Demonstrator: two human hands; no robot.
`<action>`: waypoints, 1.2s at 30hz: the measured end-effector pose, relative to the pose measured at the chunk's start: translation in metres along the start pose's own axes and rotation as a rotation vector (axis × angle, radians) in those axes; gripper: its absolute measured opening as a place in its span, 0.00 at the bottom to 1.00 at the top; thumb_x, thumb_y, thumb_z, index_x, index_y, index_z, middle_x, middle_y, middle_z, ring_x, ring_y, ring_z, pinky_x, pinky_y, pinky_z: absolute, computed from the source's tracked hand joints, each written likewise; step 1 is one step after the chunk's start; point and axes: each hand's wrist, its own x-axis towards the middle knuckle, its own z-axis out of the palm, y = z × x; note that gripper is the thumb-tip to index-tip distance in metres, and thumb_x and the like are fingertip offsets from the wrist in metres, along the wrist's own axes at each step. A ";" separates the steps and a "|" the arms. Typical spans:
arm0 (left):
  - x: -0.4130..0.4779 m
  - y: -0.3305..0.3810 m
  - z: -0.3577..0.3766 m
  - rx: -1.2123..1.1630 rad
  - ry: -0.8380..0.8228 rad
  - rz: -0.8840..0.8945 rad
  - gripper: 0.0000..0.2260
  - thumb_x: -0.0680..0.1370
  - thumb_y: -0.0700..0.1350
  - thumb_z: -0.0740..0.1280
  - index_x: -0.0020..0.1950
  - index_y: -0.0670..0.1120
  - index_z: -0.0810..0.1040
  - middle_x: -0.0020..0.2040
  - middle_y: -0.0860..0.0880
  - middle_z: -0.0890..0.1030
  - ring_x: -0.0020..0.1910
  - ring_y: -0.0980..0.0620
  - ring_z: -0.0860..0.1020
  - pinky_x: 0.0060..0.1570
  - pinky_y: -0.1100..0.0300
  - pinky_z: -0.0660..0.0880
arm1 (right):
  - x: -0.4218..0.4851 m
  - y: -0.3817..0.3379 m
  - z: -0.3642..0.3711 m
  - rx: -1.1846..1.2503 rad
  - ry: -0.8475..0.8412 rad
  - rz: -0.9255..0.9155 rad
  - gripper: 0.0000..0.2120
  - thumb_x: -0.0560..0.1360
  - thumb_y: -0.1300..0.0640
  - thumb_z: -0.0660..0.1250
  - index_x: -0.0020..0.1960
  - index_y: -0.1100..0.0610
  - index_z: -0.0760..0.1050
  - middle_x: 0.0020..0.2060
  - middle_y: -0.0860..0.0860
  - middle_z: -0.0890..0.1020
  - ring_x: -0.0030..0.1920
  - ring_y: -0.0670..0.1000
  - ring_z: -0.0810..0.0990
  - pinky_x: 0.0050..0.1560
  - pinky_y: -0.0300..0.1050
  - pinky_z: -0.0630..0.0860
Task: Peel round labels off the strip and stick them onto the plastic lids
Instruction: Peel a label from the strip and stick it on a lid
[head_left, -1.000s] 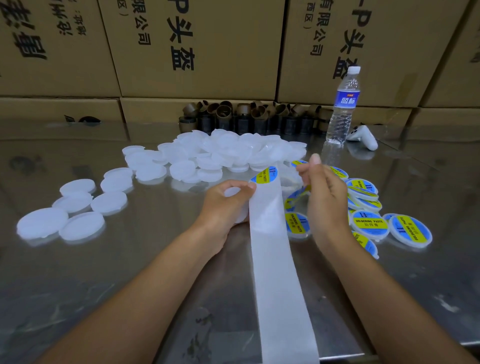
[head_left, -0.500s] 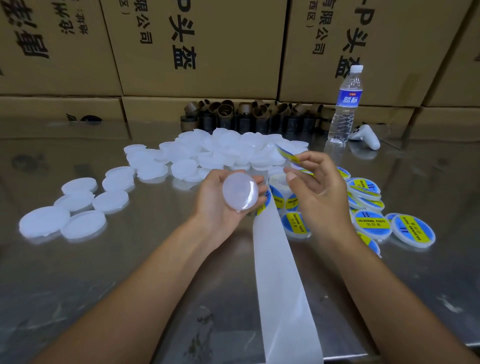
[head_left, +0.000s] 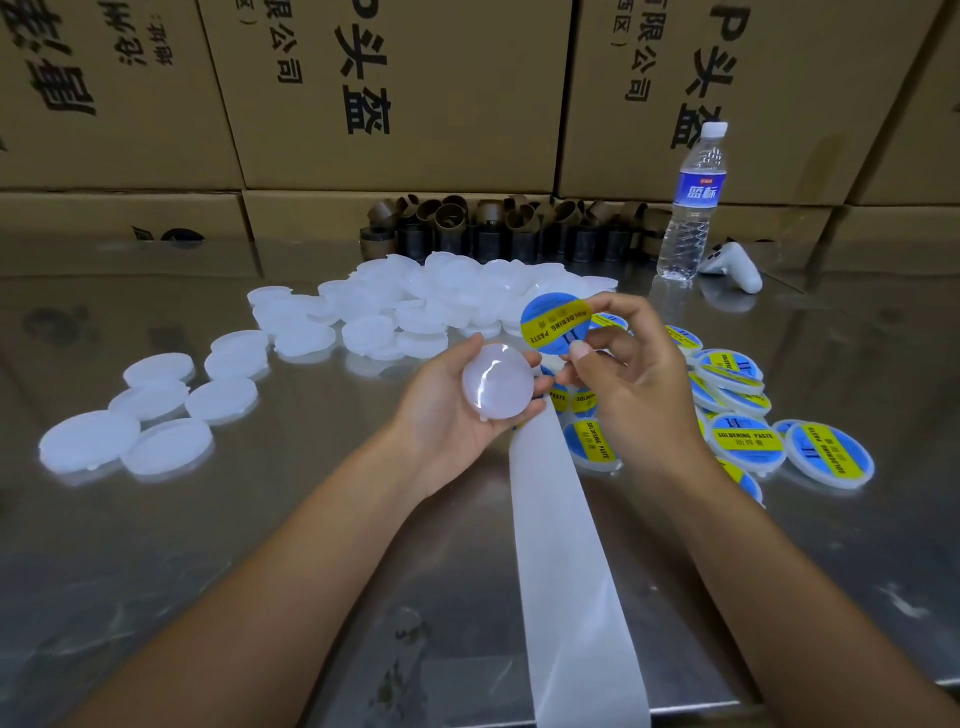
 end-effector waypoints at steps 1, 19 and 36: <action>0.000 0.000 0.000 0.003 -0.002 -0.003 0.16 0.83 0.49 0.54 0.50 0.39 0.76 0.41 0.42 0.84 0.46 0.43 0.82 0.48 0.52 0.78 | 0.000 -0.001 0.000 -0.005 -0.016 -0.002 0.19 0.77 0.73 0.58 0.49 0.48 0.71 0.31 0.40 0.79 0.30 0.42 0.79 0.36 0.33 0.75; 0.003 -0.005 -0.002 0.196 -0.169 -0.060 0.22 0.83 0.54 0.50 0.54 0.43 0.79 0.46 0.46 0.85 0.46 0.52 0.84 0.46 0.59 0.81 | -0.010 0.003 0.007 -0.438 -0.223 -0.178 0.20 0.76 0.69 0.60 0.50 0.43 0.75 0.41 0.52 0.72 0.41 0.42 0.70 0.42 0.31 0.66; 0.003 -0.006 -0.002 0.166 -0.152 -0.092 0.24 0.82 0.57 0.49 0.56 0.42 0.78 0.49 0.44 0.84 0.49 0.51 0.83 0.49 0.56 0.81 | -0.010 0.008 0.006 -0.532 -0.224 -0.200 0.18 0.75 0.71 0.61 0.52 0.51 0.80 0.40 0.50 0.70 0.42 0.39 0.70 0.42 0.28 0.65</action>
